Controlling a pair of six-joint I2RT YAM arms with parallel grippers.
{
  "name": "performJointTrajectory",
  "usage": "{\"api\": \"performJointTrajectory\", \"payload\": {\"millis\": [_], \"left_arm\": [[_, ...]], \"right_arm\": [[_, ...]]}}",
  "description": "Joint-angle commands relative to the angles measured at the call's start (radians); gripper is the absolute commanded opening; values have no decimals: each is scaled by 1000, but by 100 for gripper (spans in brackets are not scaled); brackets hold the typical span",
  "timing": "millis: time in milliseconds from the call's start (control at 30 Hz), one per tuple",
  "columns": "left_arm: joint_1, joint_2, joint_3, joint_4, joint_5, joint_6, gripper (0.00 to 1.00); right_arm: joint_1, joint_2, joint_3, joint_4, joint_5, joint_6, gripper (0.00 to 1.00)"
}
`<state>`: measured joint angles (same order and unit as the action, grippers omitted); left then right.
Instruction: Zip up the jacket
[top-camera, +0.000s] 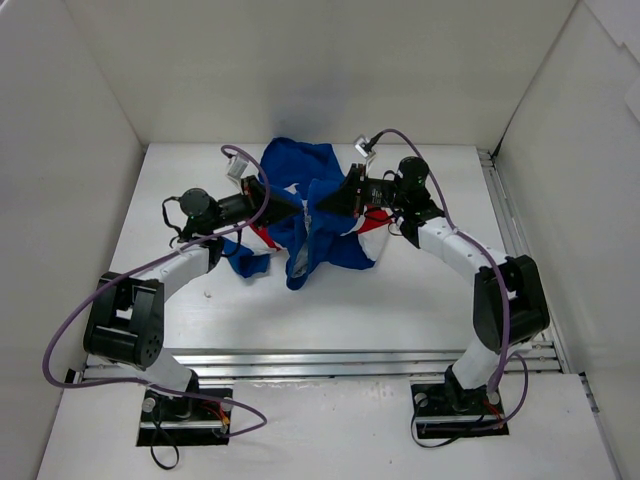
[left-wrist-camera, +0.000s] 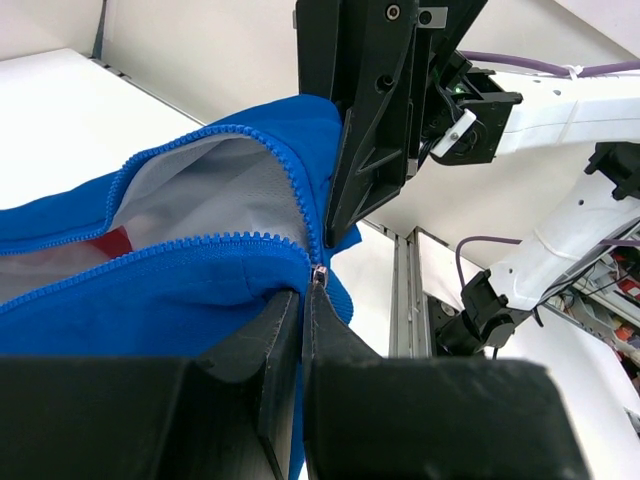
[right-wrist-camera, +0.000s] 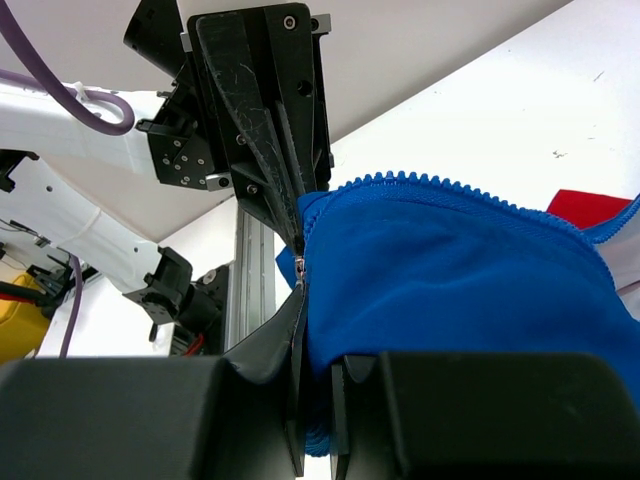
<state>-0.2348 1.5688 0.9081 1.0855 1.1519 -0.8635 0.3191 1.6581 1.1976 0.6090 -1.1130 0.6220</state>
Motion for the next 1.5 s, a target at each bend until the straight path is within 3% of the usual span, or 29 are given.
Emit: {"api": "performJointTrajectory", "payload": {"millis": [0, 900, 1467], "left_arm": [[-5, -27, 55, 91, 16, 27, 0], [5, -55, 46, 73, -46, 40, 0], [5, -12, 31, 254, -27, -81, 0]], "right_arm": [[3, -1, 53, 115, -21, 1, 0], [5, -14, 34, 123, -18, 5, 0], [8, 2, 42, 127, -8, 12, 0]]}}
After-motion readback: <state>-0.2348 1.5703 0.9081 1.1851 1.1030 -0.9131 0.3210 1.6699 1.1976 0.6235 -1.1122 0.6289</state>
